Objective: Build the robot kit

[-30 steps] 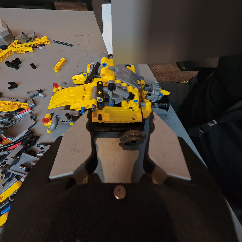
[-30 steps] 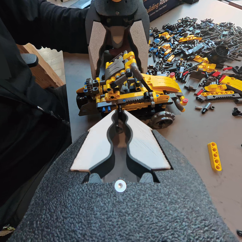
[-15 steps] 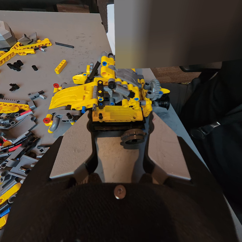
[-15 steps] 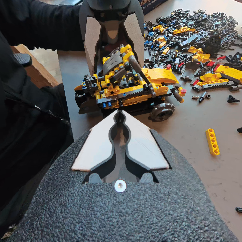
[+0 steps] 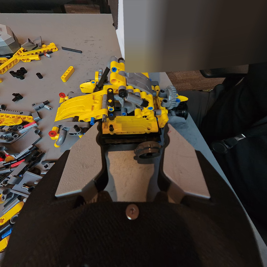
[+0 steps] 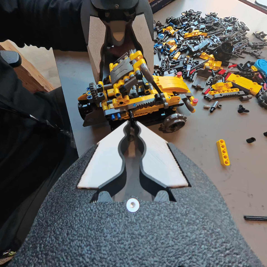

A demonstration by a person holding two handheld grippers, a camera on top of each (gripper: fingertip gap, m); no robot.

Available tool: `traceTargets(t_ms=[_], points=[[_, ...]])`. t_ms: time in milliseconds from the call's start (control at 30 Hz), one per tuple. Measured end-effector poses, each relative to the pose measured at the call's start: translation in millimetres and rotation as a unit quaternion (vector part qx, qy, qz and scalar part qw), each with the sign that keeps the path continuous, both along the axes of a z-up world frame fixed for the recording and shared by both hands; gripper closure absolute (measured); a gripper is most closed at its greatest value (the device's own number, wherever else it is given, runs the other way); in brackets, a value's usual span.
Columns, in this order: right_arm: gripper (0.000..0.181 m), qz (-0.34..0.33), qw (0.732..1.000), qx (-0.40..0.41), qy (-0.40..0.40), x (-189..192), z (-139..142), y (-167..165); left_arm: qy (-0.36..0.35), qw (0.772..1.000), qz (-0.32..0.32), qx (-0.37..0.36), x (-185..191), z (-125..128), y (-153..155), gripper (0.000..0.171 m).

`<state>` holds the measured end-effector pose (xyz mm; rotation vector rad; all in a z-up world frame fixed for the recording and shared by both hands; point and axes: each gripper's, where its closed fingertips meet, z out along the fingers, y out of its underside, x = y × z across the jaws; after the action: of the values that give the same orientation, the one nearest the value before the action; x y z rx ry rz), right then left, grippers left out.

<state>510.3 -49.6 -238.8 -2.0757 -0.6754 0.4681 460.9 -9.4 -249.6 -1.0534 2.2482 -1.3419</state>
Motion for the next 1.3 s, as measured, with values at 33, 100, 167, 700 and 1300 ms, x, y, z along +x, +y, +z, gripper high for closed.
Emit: traceTargets(t_ms=[33, 100, 167, 700, 1300], points=[[0.176, -0.001, 1.000, -0.001, 0.003, -0.6, -2.0, -0.5, 0.000, 1.000, 0.000, 0.000, 0.0, 0.0, 0.0, 0.088], [0.181, 0.000, 1.000, 0.010, 0.011, -4.2, -1.1, -0.9, 0.000, 1.000, 0.001, 0.001, 0.1, -0.1, -0.1, 0.088], [0.181, -0.008, 1.000, 0.018, 0.007, -3.2, -1.1, -0.1, -0.001, 1.000, 0.001, 0.002, 0.4, -0.2, 0.0, 0.088], [0.181, -0.040, 0.997, 0.065, -0.006, -1.0, 3.5, 1.6, -0.005, 1.000, 0.009, 0.011, 1.8, -0.8, 1.3, 0.097], [0.181, 0.037, 0.998, 0.050, 0.019, 1.4, 3.2, 6.4, 0.012, 1.000, 0.003, -0.026, 2.2, 3.2, 11.3, 0.113]])
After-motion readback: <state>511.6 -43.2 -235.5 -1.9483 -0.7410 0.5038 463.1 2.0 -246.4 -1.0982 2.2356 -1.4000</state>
